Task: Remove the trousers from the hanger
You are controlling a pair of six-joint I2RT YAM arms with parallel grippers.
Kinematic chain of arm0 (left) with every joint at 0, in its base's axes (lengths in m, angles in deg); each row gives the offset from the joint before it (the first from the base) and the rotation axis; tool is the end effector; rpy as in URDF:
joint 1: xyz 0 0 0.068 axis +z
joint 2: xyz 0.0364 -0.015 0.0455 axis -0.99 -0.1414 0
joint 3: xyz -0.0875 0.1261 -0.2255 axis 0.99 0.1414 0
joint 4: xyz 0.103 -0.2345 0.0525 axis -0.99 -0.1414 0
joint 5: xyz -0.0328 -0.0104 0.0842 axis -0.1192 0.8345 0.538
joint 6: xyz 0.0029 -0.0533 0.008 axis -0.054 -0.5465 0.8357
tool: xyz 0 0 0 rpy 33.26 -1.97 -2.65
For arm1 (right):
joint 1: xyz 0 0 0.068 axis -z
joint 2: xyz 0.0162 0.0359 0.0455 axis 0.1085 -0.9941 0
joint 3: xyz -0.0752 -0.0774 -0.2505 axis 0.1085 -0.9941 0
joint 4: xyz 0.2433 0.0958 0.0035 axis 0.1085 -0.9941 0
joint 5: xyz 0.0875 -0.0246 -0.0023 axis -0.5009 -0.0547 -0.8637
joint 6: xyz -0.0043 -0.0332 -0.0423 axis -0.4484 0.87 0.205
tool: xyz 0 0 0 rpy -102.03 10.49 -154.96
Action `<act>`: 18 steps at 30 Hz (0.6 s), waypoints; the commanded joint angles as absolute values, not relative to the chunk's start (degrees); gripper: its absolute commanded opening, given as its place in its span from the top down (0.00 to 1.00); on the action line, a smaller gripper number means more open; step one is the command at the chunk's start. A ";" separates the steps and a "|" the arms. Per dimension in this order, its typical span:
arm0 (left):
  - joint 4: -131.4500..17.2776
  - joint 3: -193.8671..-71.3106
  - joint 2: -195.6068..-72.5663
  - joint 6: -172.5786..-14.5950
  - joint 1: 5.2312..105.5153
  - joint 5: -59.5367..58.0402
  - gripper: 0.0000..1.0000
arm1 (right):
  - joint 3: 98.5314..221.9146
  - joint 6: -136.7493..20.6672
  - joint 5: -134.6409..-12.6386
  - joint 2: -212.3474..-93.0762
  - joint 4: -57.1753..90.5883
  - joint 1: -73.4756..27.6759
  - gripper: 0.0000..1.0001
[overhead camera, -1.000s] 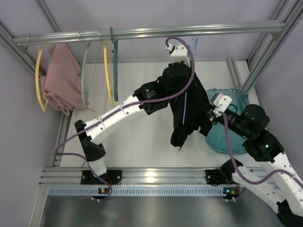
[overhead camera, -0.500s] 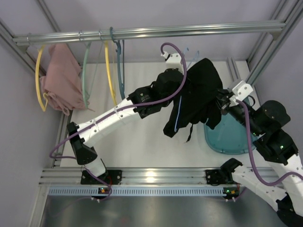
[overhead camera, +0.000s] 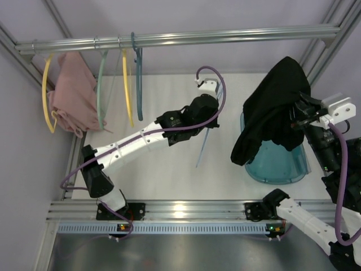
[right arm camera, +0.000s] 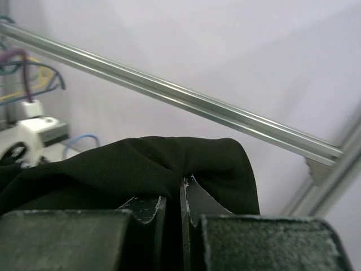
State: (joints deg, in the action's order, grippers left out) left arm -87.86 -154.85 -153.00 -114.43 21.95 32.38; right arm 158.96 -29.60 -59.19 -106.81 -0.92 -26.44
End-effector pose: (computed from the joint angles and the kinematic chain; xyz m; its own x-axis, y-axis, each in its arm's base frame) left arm 0.2025 -0.3198 0.3863 -0.5239 -0.0660 -0.8492 0.3780 0.8754 -0.3013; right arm 0.0514 0.0280 0.5060 0.4432 -0.1505 -0.8837 -0.3006 0.9038 -0.3047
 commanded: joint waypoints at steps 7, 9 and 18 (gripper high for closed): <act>-86.35 -154.20 -146.31 -112.24 22.19 31.68 1.00 | 156.59 -21.00 -40.98 -101.26 10.35 -21.64 1.00; -86.00 -154.11 -145.96 -111.89 22.19 31.77 1.00 | 154.12 -19.15 -38.15 -99.24 10.88 -21.20 1.00; -83.71 -155.43 -142.36 -108.11 22.55 29.22 1.00 | 135.94 -13.18 -27.68 -92.29 10.09 -18.91 1.00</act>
